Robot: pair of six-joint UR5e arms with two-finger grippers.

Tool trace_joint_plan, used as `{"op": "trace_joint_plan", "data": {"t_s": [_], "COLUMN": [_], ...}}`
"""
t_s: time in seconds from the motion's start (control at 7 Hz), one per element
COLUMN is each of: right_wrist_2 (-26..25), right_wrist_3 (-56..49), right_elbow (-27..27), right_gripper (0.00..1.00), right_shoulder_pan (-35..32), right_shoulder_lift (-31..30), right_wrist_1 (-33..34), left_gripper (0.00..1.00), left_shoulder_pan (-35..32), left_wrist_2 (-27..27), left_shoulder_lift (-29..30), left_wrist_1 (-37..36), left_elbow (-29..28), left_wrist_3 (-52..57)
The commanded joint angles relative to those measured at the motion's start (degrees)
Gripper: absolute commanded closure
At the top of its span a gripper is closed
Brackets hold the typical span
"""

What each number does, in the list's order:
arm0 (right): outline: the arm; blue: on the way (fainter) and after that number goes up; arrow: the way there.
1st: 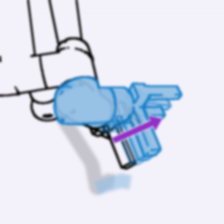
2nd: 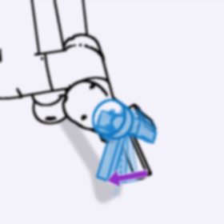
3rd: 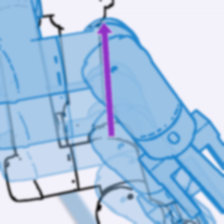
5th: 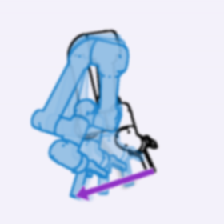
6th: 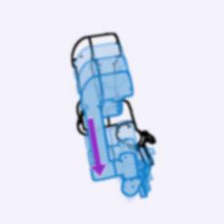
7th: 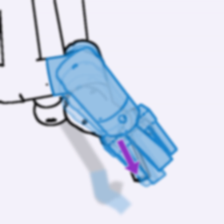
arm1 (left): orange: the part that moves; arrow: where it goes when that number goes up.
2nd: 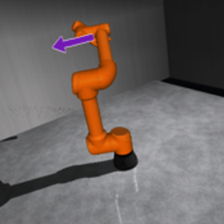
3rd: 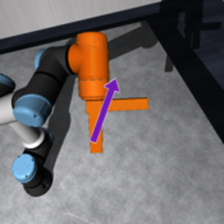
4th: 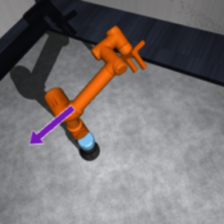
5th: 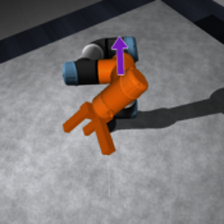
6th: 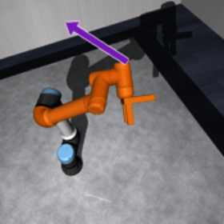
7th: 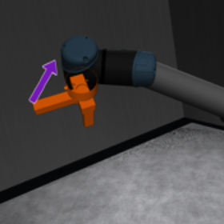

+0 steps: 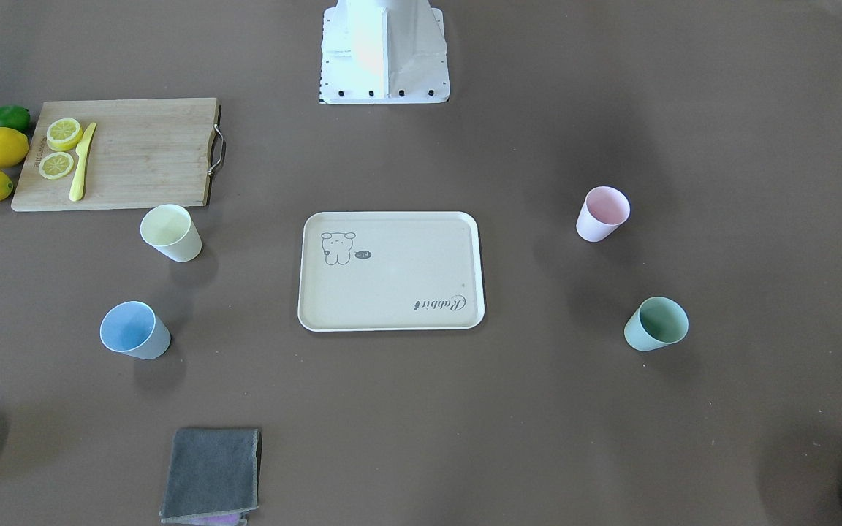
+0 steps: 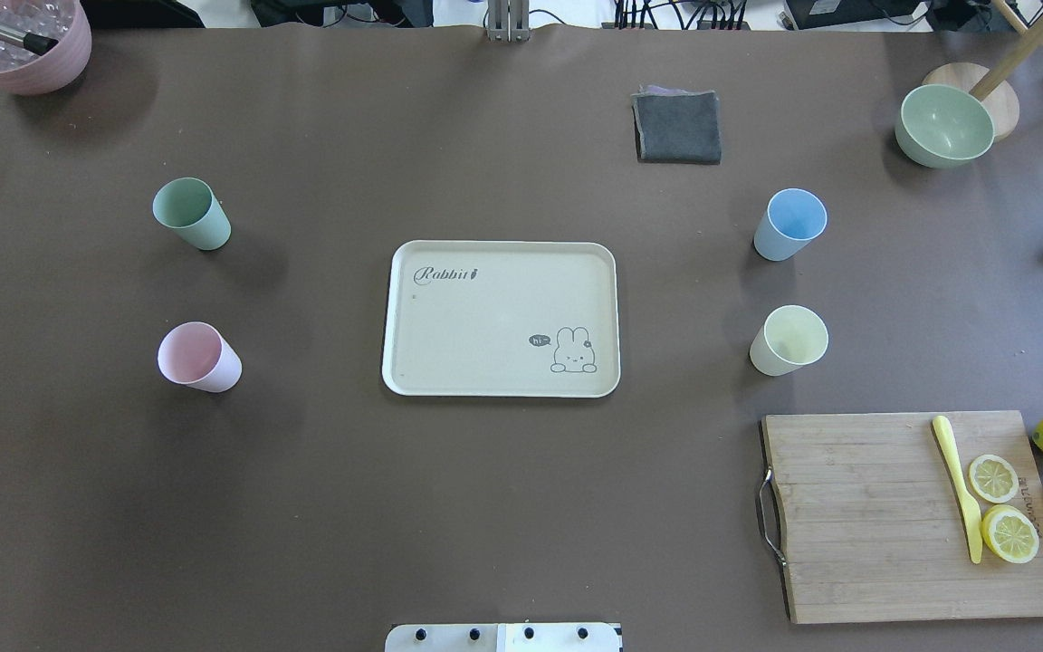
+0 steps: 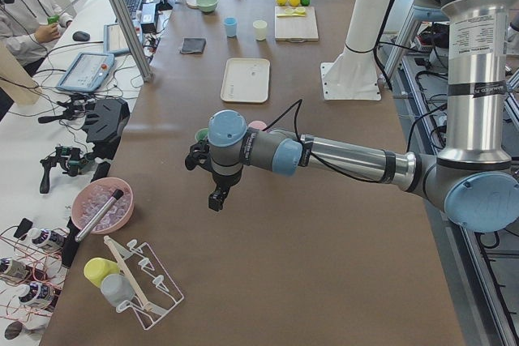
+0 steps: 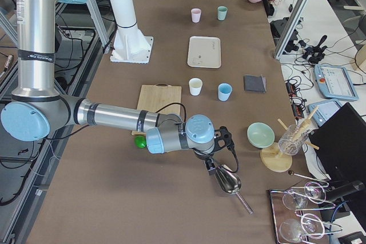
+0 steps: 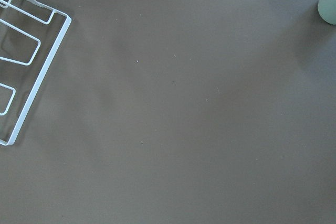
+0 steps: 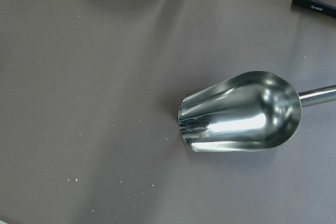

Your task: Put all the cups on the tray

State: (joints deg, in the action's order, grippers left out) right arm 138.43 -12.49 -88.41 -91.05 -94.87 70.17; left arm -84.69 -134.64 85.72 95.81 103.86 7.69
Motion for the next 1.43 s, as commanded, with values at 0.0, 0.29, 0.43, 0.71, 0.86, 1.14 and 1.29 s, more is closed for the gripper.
{"op": "trace_joint_plan", "data": {"t_s": [0.0, 0.29, 0.43, 0.71, 0.86, 1.14, 1.29], "right_wrist_2": [0.17, 0.17, 0.17, 0.52, 1.91, 3.07, 3.07], "right_wrist_3": [0.27, 0.10, 0.01, 0.09, 0.01, 0.09, 0.44], "right_elbow": [0.08, 0.08, 0.08, -0.10, -0.10, -0.36, -0.71], "right_gripper": [0.00, 0.00, 0.00, 0.00, 0.00, 0.00, 0.00], "right_shoulder_pan": [0.09, 0.17, 0.35, 0.70, 1.31, 2.28, 3.07], "right_shoulder_lift": [-0.14, -0.23, -0.41, -0.41, -0.41, -0.32, -0.32], "right_wrist_1": [-0.56, -0.47, -0.56, -0.56, -0.56, -0.64, -0.64], "left_gripper": [0.01, 0.01, 0.01, 0.01, 0.01, 0.01, 0.01], "left_shoulder_pan": [-0.03, -0.03, -0.03, 0.05, 0.05, 0.05, 0.14], "left_wrist_2": [-0.01, -0.35, -0.36, -0.19, -0.27, -0.53, -0.53], "left_shoulder_lift": [-0.29, -0.38, -0.11, 1.38, 1.38, 0.77, 0.77], "left_wrist_1": [-0.10, -0.10, -0.10, -0.10, -0.01, 2.00, 2.36], "left_elbow": [-0.06, -0.68, -0.85, -1.56, -1.47, -1.29, -1.21], "left_wrist_3": [-0.04, -0.30, -0.30, -0.13, -0.13, -1.17, -2.75]}}
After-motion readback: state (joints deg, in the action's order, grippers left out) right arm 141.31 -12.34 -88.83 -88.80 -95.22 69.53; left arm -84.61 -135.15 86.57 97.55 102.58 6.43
